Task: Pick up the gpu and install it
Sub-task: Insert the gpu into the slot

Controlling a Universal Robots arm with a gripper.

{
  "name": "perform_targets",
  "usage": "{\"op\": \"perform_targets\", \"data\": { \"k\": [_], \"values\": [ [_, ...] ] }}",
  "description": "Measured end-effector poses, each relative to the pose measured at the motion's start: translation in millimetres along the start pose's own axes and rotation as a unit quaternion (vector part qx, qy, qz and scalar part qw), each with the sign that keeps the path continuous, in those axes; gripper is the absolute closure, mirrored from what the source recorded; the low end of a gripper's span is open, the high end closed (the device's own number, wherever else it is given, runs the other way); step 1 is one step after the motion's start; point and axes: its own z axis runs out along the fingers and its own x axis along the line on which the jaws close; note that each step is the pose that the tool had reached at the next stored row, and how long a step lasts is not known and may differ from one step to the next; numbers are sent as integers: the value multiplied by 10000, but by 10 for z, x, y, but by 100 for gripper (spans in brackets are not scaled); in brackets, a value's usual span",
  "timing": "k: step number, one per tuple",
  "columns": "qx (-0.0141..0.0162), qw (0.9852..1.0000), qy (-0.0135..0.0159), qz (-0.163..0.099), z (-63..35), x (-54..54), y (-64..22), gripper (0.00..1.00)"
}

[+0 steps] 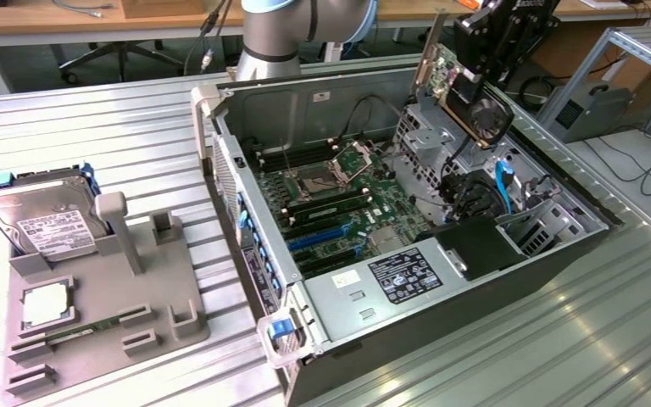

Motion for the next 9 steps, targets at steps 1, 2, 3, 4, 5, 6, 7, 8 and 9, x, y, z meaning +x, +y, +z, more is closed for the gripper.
{"op": "perform_targets", "data": {
  "k": [1, 2, 3, 4, 5, 6, 7, 8, 9],
  "values": [
    [-3, 9999, -4, -136, 1, 3, 0, 73],
    [-4, 9998, -6, -210, 1, 5, 0, 73],
    [-5, 9996, -7, -275, 1, 5, 0, 73],
    [-6, 9992, -11, -410, 1, 5, 0, 73],
    [-7, 9988, -13, -487, 0, 5, 0, 73],
    [-8, 9984, -15, -561, 0, 5, 0, 73],
    [-9, 9978, -17, -670, 0, 5, 1, 73],
    [-11, 9972, -19, -746, 0, 6, 1, 73],
    [-12, 9965, -21, -830, 0, 6, 1, 73]
  ]
}}
